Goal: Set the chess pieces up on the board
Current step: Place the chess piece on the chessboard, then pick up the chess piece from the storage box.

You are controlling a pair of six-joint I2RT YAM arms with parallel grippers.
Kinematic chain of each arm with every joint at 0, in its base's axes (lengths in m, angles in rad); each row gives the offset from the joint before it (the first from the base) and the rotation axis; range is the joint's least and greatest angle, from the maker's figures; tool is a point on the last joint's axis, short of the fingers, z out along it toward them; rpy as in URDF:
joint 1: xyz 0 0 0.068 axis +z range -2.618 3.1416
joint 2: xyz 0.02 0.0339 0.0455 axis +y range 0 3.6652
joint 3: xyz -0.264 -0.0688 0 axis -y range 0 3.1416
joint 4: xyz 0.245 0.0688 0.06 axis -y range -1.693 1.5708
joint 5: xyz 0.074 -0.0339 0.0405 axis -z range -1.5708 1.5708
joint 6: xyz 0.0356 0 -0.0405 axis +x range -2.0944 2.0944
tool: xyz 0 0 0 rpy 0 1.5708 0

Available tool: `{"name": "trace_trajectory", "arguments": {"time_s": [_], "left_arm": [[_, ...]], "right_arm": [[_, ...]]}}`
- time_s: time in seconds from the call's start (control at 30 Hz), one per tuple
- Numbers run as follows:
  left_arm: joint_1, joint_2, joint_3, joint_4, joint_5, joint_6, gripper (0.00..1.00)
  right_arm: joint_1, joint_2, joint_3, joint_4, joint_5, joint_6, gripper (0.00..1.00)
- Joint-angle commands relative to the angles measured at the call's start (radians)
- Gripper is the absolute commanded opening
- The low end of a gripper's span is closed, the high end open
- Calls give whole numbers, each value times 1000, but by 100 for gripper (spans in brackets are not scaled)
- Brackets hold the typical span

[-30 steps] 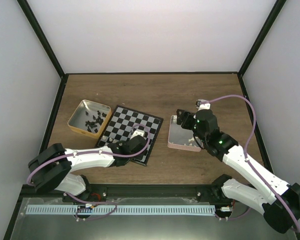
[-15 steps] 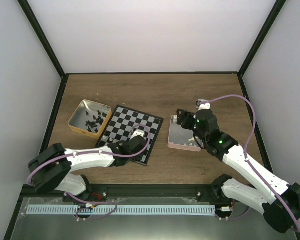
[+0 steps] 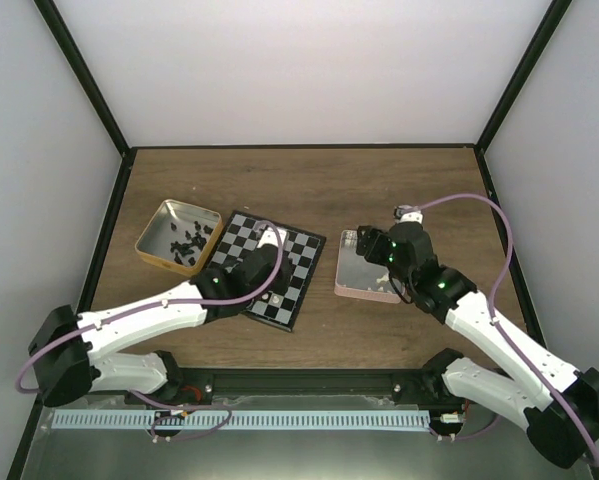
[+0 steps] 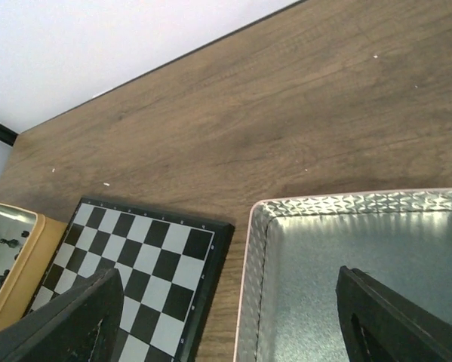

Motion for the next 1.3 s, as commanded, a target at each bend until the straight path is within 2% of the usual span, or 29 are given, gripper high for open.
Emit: {"name": "trace_trajectory", "arguments": {"time_s": [0.0,0.13,0.27,0.47,0.73,0.93,1.07,1.27], "left_arm": [[10,-66,60,-74,-84,48,48],[11,-170,59,-66,-127,60,55],[11,-323,11,-26,-179,95,63],[11,-580,-101,26,-245,177,78],[11,-807,-208,15,-279,177,86],[10,-824,-263,109,-289,201,88],[11,-753,-267,189,-299,257,91],[11,-617,-238,243,-299,292,92]], "right_arm": [[-2,-27,1,-77,15,28,79],[-7,21,24,-151,-80,-17,77],[-7,93,49,-262,-146,-21,70],[-7,133,63,-358,-131,15,58],[-8,246,107,-426,-71,44,43],[-31,398,138,-491,32,112,39],[-78,462,149,-469,26,121,47],[-127,530,139,-422,7,166,48]]}}
